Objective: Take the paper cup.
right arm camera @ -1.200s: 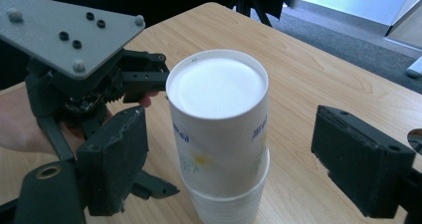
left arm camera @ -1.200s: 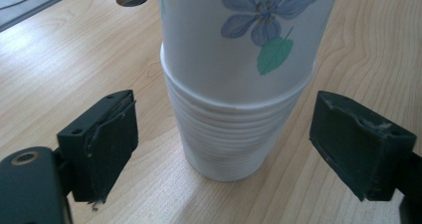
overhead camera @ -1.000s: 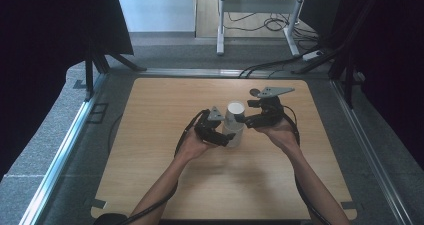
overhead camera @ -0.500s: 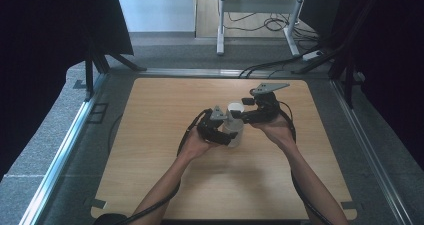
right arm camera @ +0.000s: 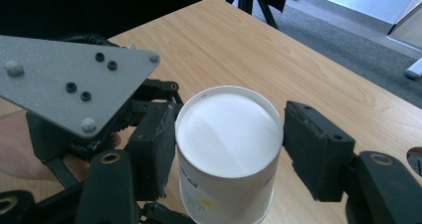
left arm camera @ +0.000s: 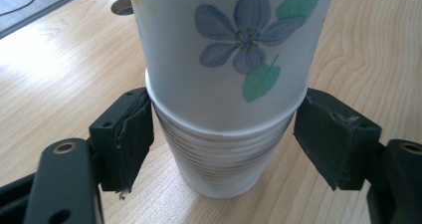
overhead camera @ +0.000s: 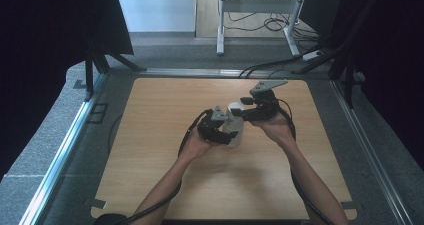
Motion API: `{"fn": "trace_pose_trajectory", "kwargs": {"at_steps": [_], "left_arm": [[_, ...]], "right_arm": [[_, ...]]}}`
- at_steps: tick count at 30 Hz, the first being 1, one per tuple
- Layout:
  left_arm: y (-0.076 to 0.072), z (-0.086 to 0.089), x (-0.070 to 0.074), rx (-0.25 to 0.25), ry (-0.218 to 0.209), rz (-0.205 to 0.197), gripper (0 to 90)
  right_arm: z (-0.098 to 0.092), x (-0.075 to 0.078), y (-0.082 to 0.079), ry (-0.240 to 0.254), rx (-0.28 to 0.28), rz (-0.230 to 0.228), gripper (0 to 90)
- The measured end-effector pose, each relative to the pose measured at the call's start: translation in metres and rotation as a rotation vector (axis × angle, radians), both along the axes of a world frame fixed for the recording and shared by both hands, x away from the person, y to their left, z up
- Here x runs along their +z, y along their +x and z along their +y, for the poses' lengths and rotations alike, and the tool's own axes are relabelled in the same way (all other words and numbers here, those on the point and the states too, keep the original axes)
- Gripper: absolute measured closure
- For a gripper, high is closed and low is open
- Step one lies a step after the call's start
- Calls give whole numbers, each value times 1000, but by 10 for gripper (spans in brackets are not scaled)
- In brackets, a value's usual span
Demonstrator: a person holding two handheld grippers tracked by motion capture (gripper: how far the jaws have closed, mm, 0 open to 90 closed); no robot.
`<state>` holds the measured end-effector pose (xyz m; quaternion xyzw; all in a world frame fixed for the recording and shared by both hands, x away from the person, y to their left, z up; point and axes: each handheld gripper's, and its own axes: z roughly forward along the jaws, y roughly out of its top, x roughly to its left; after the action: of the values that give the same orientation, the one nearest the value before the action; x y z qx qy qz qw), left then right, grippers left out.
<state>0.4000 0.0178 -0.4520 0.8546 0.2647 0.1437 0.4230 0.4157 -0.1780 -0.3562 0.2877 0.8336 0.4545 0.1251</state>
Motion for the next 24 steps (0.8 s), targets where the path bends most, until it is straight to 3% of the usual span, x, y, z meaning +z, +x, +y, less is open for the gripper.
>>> {"fn": "trace_pose_trajectory", "kwargs": {"at_steps": [3,5,6,7,8,11,13,18,21,24], "left_arm": [[0,0,0,7,7,-7,245],[0,1,0,0,9,-14,247],[0,1,0,0,9,-14,247],[0,1,0,-1,11,-14,247],[0,1,0,2,10,-15,250],[0,-2,-1,3,12,-15,253],[0,-2,-1,4,13,-16,254],[0,-2,-1,4,18,-16,257],[-1,-2,-1,2,17,-17,259],[-1,-3,0,2,20,-18,262]], "right_arm": [[-1,3,0,9,-2,-1,418],[-4,7,-1,11,-1,-21,570],[-4,7,-1,11,-1,-21,570],[-6,8,0,18,6,-10,561],[-6,8,1,-13,19,9,504],[-4,7,0,-12,25,10,364],[-1,6,0,-28,24,-4,324],[6,0,3,-58,20,-1,295],[7,0,3,-72,9,-11,367],[4,2,5,-56,8,11,374]]}}
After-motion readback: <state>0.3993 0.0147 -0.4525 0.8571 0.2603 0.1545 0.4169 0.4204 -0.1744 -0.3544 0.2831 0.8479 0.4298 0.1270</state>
